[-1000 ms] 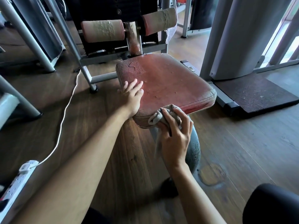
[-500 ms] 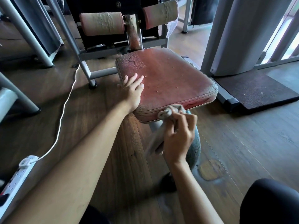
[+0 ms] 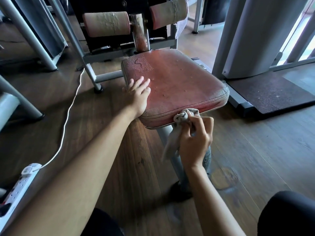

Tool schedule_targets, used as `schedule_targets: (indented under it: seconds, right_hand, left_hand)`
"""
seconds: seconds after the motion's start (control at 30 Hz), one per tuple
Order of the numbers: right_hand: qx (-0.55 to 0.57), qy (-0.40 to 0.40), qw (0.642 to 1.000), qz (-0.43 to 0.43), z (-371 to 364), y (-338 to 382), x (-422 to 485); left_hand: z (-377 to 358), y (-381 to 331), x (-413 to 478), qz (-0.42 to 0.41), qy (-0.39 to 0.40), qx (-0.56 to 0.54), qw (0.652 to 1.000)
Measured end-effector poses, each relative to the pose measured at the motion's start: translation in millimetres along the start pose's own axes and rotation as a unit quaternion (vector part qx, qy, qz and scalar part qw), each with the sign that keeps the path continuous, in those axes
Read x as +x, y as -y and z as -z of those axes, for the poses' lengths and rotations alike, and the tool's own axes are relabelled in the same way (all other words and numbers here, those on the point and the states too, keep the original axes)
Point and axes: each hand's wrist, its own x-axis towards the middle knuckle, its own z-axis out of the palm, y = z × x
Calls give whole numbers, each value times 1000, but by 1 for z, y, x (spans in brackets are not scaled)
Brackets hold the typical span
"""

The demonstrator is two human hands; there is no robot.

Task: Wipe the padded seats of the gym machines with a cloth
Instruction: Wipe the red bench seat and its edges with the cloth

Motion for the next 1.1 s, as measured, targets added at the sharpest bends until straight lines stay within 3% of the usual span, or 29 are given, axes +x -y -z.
schedule_targets:
  seconds: [0.23, 0.4, 0.53, 0.73, 0.83, 1.0, 1.1]
  right_hand:
    - [6, 70, 994, 78, -12, 23, -23]
    - [-5, 36, 999, -12, 8, 3, 14]
    - [2, 49, 998, -35, 16, 4, 17]
    - [0, -60, 989, -133, 29, -26, 83]
    - [1, -65, 993, -101, 21, -20, 74]
    - [39, 52, 998, -6, -1, 9, 10]
    - [24, 65, 997, 32, 10, -9, 25]
  left_hand:
    - [-1, 1, 0, 3, -10, -8, 1000]
    - [0, 1, -1, -5, -8, 14, 1000]
    - [10, -11, -2, -11, 26, 145, 989]
    - [-6, -41, -2, 13, 63, 150, 987]
    - [-10, -37, 0, 7, 51, 174, 983]
    - [-11, -34, 2, 5, 44, 172, 984]
    - [-10, -32, 2, 1, 39, 165, 985]
